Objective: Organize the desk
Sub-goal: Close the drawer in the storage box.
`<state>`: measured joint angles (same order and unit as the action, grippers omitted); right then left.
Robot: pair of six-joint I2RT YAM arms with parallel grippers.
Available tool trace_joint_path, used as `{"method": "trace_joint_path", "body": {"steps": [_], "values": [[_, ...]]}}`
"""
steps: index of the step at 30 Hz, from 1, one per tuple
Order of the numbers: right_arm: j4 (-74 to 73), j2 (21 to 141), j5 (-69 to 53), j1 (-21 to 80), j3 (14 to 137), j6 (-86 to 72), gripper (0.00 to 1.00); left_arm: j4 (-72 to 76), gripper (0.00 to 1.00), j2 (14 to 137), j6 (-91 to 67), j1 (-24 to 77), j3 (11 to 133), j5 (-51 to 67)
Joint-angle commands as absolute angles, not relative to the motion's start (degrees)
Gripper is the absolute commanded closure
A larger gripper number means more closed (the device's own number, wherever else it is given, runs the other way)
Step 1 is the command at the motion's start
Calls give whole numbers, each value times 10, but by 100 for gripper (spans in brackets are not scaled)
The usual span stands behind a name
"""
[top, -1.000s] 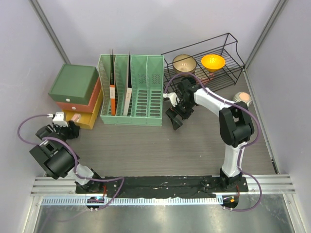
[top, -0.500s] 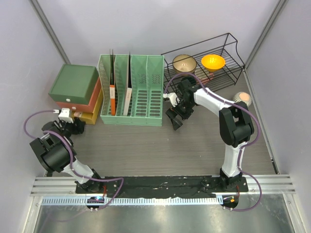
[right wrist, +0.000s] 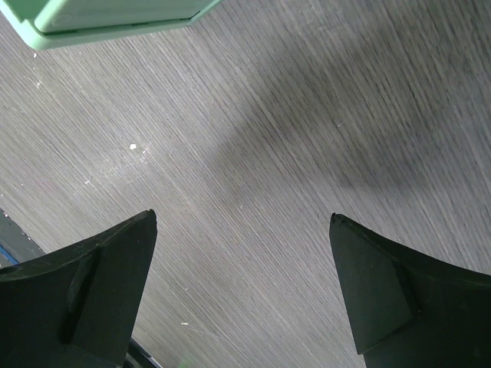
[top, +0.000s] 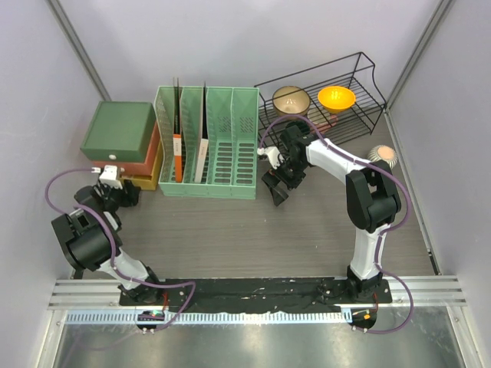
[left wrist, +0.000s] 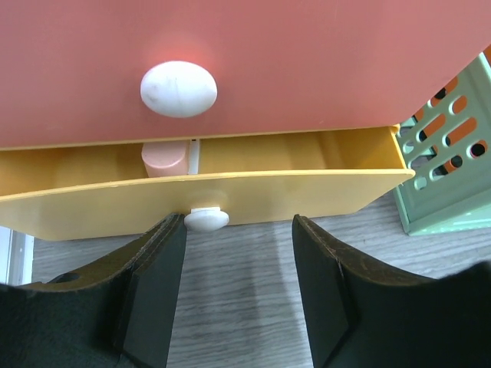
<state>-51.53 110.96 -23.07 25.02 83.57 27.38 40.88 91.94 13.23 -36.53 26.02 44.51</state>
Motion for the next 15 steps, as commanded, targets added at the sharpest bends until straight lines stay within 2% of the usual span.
{"method": "trace_joint_path", "body": {"steps": [1, 11, 15], "values": [[-523, 1107, -238, 252, 843, 281, 0, 465, 38, 907, 126, -344, 264, 438], [-526, 1112, -237, 252, 843, 283, 0, 519, 35, 921, 106, -323, 242, 410], [-528, 1114, -236, 251, 843, 284, 0, 535, 28, 930, 95, -323, 240, 403]]}}
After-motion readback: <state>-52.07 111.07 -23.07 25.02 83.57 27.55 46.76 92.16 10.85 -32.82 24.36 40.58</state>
